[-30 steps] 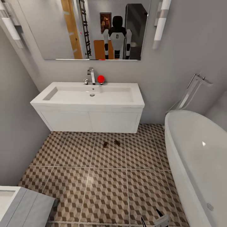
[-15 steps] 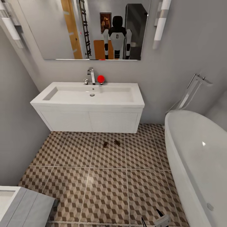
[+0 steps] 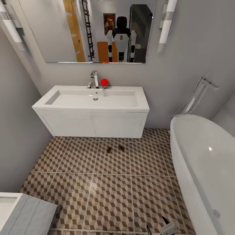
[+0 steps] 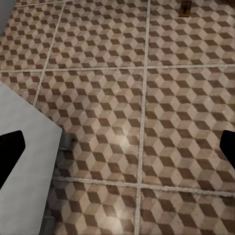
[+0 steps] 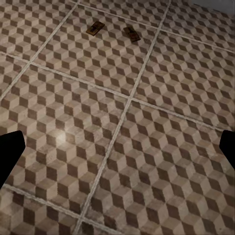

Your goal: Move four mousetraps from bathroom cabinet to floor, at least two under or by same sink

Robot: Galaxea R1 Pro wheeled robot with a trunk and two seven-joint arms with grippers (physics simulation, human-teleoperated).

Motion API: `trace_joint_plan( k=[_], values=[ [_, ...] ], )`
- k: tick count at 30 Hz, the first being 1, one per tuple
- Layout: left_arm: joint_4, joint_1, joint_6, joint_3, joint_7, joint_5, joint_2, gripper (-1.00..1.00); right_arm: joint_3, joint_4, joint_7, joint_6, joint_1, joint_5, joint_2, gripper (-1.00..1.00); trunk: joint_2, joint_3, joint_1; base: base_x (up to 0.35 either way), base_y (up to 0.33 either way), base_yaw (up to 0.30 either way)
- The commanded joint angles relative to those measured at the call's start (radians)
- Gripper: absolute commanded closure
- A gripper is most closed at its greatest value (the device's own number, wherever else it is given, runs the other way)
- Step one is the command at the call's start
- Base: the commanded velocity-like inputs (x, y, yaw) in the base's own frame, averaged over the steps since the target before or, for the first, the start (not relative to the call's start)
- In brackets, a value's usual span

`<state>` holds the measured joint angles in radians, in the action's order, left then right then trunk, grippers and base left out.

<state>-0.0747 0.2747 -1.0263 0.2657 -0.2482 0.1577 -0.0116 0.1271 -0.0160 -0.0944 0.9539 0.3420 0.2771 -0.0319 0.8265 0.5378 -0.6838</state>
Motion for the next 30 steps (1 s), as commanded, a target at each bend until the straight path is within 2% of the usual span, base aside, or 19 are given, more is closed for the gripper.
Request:
trace_joint_plan(
  k=[1, 30],
  values=[
    [-0.003, 0.001, -0.005, 0.009, 0.001, 0.009, 0.001, -1.0, 0.008, 0.001, -0.01, 0.002, 0.0, 0.004, 0.0, -1.0, -0.007, -0.002, 0.004, 0.0, 0.0, 0.0],
    [-0.003, 0.001, -0.003, 0.009, 0.001, 0.01, 0.001, -1.0, 0.009, 0.001, -0.009, 0.003, 0.0, 0.004, 0.003, -1.0, -0.21, -0.093, 0.115, 0.0, 0.0, 0.0]
  ],
)
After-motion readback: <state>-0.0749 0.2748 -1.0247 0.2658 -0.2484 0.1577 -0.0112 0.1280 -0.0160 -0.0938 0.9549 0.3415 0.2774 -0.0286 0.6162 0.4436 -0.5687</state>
